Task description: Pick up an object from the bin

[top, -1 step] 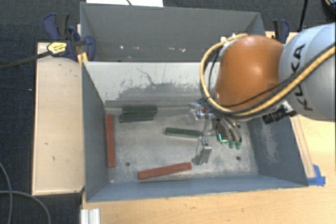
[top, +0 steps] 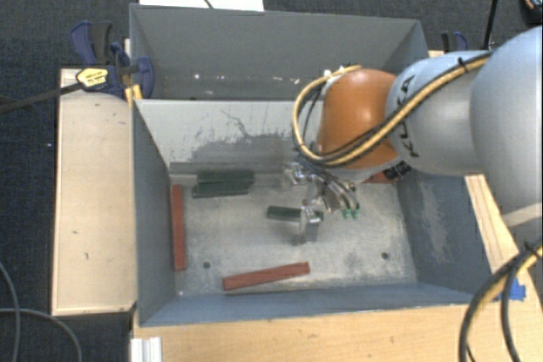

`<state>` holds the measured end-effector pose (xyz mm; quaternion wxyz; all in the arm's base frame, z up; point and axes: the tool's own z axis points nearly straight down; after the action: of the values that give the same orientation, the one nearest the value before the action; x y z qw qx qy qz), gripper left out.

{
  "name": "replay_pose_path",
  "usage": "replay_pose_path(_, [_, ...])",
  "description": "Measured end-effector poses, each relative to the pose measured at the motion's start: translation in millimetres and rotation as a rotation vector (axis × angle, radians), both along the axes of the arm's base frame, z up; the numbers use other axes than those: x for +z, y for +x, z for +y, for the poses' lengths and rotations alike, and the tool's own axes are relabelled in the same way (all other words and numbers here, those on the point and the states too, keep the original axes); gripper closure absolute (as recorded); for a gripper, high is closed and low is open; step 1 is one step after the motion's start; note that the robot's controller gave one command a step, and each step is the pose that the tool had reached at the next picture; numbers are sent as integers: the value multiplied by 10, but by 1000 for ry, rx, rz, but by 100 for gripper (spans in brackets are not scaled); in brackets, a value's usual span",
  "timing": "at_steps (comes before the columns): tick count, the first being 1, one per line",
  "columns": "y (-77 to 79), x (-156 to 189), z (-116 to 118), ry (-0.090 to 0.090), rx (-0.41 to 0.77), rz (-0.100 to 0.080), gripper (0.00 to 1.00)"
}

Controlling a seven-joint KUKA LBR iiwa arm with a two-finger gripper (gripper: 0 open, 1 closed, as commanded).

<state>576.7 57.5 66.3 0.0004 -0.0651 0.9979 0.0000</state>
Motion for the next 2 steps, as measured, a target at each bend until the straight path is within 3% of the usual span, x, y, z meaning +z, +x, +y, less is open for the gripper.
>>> replay_pose_path(1, [-78,351,115,3,-140,-6,0])
replay_pose_path(2, [-119,532,48,2,-212,-8,0])
